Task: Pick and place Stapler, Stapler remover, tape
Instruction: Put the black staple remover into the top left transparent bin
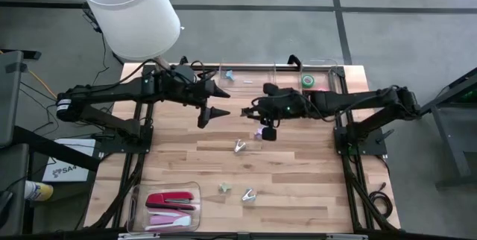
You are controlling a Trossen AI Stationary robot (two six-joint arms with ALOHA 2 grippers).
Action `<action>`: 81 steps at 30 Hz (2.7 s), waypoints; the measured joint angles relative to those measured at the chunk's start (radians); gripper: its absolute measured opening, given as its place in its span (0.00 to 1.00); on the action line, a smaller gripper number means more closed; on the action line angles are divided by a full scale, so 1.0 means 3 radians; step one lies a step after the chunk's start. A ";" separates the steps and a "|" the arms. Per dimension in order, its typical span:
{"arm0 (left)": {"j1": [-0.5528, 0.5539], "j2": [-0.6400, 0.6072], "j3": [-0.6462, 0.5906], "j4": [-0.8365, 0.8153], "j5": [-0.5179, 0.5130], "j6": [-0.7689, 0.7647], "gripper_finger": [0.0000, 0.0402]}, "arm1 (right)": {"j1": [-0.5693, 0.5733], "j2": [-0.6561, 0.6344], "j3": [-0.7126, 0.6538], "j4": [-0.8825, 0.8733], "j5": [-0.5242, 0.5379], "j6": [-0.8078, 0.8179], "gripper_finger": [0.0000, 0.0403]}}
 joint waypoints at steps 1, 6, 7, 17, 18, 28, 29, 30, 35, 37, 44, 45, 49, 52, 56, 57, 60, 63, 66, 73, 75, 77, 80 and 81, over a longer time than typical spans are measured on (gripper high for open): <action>0.0000 0.0017 0.0001 0.0058 0.0029 0.0001 0.74 | -0.0022 0.0000 0.0000 0.0010 -0.0045 -0.0011 0.18; -0.0001 0.0098 0.0005 0.0161 0.0110 0.0000 0.74 | -0.0058 0.0001 0.0000 0.0166 -0.0136 -0.0130 0.18; -0.0001 0.0116 0.0000 0.0152 0.0136 -0.0011 0.74 | -0.0061 0.0001 0.0000 0.0206 -0.0175 -0.0145 0.18; -0.0001 0.0327 -0.0007 0.0418 0.0248 -0.0053 0.74 | -0.0061 -0.0003 0.0003 0.0294 -0.0195 -0.0176 0.18; -0.0003 0.0350 0.0004 0.0481 0.0253 -0.0052 0.74 | -0.0061 -0.0004 0.0003 0.0292 -0.0193 -0.0196 0.18; -0.0010 0.0469 0.0010 0.0650 0.0337 -0.0113 0.74 | -0.0130 -0.0005 0.0003 0.0344 -0.0192 -0.0233 0.18; -0.0022 0.0474 0.0003 0.0611 0.0336 -0.0113 0.74 | -0.0142 -0.0005 0.0003 0.0360 -0.0198 -0.0233 0.18; -0.0022 0.0480 -0.0001 0.0597 0.0332 -0.0113 0.74 | -0.0157 -0.0005 0.0003 0.0372 -0.0217 -0.0233 0.18; -0.0022 0.0520 0.0000 0.0602 0.0284 -0.0112 0.74 | -0.0192 -0.0006 0.0003 0.0386 -0.0246 -0.0233 0.18; -0.0023 0.0520 0.0002 0.0618 0.0214 -0.0112 0.74 | -0.0194 -0.0006 0.0003 0.0383 -0.0258 -0.0245 0.18; -0.0024 0.0520 0.0002 0.0609 0.0167 -0.0112 0.74 | -0.0209 -0.0006 0.0001 0.0379 -0.0328 -0.0284 0.18; -0.0023 0.0520 0.0002 0.0609 0.0146 -0.0112 0.74 | -0.0217 -0.0006 0.0001 0.0372 -0.0340 -0.0285 0.18; -0.0023 0.0523 0.0002 0.0605 -0.0009 -0.0112 0.74 | -0.0239 -0.0006 0.0001 0.0338 -0.0391 -0.0287 0.18; -0.0022 0.0523 0.0002 0.0605 -0.0077 -0.0109 0.74 | -0.0239 -0.0006 0.0001 0.0332 -0.0392 -0.0286 0.18; -0.0023 0.0523 0.0002 0.0605 -0.0080 -0.0102 0.74 | -0.0239 -0.0006 0.0001 0.0330 -0.0390 -0.0268 0.18; -0.0023 0.0523 0.0002 0.0605 -0.0080 -0.0102 0.74 | -0.0239 -0.0006 0.0001 0.0329 -0.0389 -0.0268 0.18; -0.0022 0.0523 0.0002 0.0605 -0.0089 -0.0102 0.74 | -0.0244 -0.0006 0.0001 0.0322 -0.0389 -0.0267 0.18; -0.0022 0.0523 0.0002 0.0605 -0.0092 -0.0102 0.72 | -0.0258 -0.0006 0.0001 0.0322 -0.0399 -0.0264 0.18; -0.0023 0.0523 0.0002 0.0605 -0.0064 -0.0102 0.66 | -0.0281 -0.0006 0.0001 0.0320 -0.0404 -0.0266 0.18; -0.0022 0.0523 0.0002 0.0604 -0.0040 -0.0102 0.52 | -0.0347 0.0016 0.0001 0.0320 -0.0464 -0.0261 0.18; -0.0022 0.0523 0.0002 0.0605 -0.0042 -0.0100 0.50 | -0.0348 0.0036 0.0001 0.0323 -0.0509 -0.0260 0.18; -0.0022 0.0523 0.0002 0.0604 -0.0041 -0.0102 0.48 | -0.0348 0.0039 0.0000 0.0323 -0.0507 -0.0259 0.18; -0.0023 0.0523 0.0002 0.0599 -0.0055 -0.0100 0.46 | -0.0349 0.0039 0.0000 0.0336 -0.0509 -0.0261 0.18; -0.0022 0.0523 0.0002 0.0588 -0.0056 -0.0100 0.46 | -0.0354 0.0039 0.0000 0.0336 -0.0508 -0.0273 0.18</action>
